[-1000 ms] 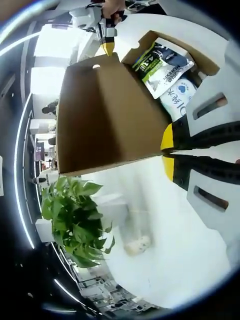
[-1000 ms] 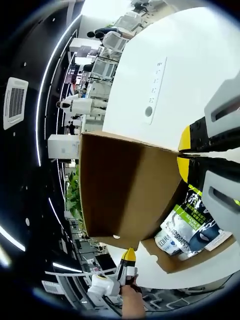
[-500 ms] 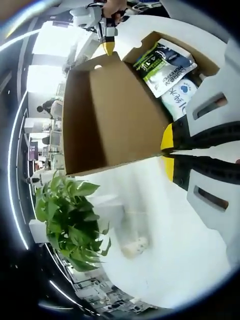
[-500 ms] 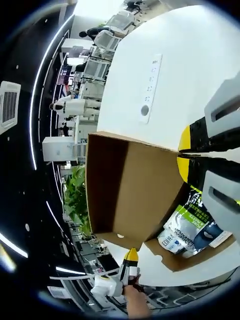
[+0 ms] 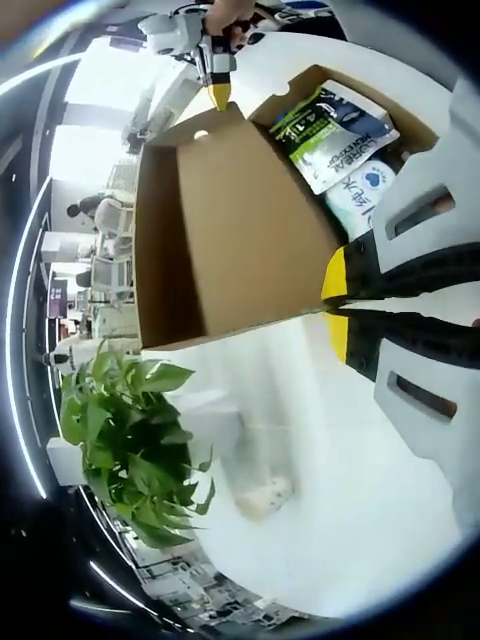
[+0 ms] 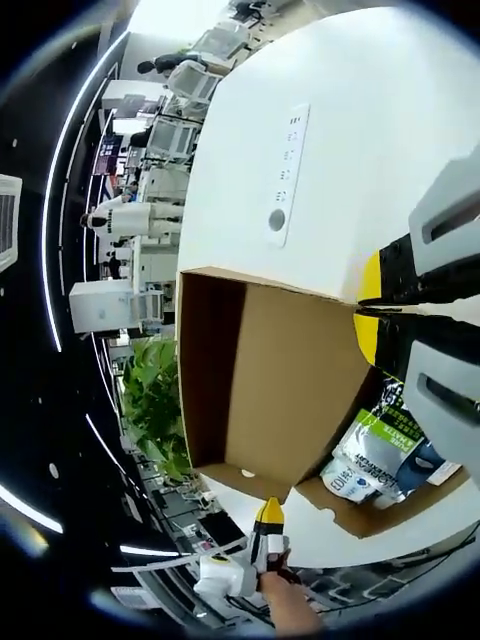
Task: Operate the shoe box by opening the lid, removing the specified soft item, and placing it in the target area until the item is outside and the box remains undamaged.
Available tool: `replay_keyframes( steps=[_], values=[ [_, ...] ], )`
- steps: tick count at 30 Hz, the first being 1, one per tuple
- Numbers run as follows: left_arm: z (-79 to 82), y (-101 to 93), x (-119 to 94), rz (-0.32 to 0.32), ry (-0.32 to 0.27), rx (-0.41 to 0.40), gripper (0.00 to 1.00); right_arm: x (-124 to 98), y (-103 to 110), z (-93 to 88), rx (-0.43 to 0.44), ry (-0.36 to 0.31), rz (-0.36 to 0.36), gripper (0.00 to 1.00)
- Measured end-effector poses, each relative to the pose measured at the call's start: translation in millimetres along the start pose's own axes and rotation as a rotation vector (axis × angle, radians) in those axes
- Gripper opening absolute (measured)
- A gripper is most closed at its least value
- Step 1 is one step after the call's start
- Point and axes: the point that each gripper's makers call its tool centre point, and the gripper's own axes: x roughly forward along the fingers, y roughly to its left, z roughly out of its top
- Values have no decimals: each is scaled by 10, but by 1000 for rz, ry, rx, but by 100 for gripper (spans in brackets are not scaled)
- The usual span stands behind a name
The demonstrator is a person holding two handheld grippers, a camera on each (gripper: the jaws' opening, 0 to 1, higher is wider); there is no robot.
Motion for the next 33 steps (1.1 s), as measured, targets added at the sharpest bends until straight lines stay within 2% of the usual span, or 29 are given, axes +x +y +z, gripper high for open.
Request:
replay_keyframes(
  steps=[16, 22, 33],
  values=[
    [28, 46, 84, -7, 38, -22, 1, 76, -38, 17, 37, 62, 19, 0],
    [40, 69, 152, -15, 71, -27, 1, 120, -62, 24, 70, 101, 30, 0],
    [37, 99, 226, -26, 113, -26, 1, 177, -86, 13, 79, 138, 38, 0]
  ],
)
